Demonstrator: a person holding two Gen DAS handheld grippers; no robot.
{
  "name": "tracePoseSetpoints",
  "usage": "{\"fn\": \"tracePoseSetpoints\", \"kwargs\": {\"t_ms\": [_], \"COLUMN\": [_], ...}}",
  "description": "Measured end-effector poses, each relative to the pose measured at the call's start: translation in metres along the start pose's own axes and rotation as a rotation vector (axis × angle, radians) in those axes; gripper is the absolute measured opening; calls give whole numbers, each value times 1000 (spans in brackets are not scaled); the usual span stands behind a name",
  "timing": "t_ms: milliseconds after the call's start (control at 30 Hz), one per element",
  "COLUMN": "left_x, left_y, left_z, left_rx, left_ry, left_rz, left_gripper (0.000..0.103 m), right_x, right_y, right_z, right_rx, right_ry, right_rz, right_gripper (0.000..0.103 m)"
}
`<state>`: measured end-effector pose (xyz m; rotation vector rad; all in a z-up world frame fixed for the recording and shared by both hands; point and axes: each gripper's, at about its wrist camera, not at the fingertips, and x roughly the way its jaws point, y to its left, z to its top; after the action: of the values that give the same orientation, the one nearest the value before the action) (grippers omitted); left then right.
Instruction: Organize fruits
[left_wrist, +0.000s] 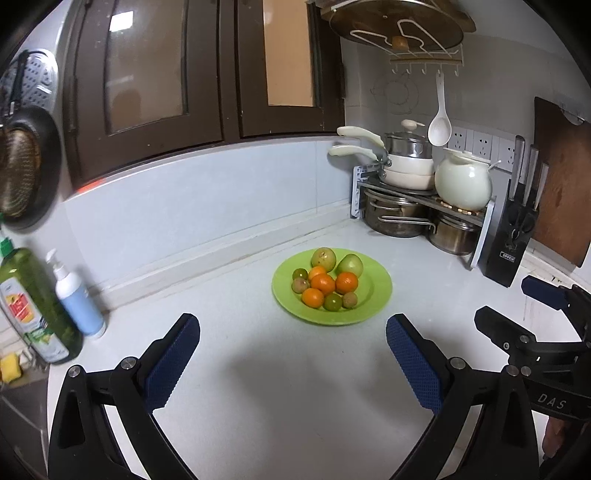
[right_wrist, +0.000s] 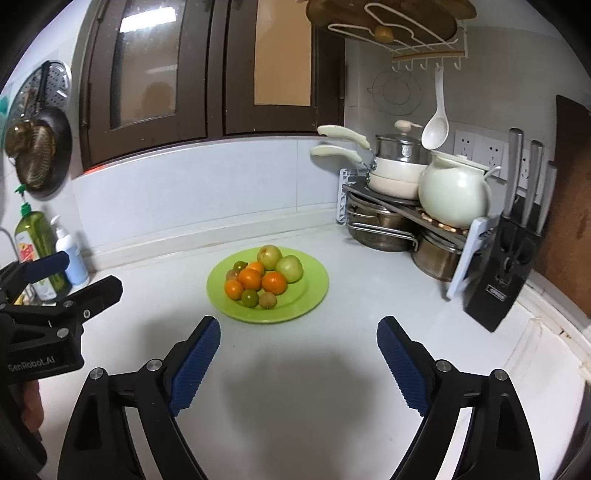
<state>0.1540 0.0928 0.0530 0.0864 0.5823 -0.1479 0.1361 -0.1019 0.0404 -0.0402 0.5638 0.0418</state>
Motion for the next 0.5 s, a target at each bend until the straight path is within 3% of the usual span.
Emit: {"fn": "tracePoseSetpoints", "kwargs": {"t_ms": [500], "left_x": [-81], "left_y": [-53], "left_z": [-37], "left_rx": [-65], "left_ry": [-8], "left_rz": [74], "left_gripper": [103], "right_x": [-75], "right_y": [-40], "right_z": [-31], "right_rx": [-49], "right_ry": [-26], "right_rz": [61], "right_gripper": [92]}}
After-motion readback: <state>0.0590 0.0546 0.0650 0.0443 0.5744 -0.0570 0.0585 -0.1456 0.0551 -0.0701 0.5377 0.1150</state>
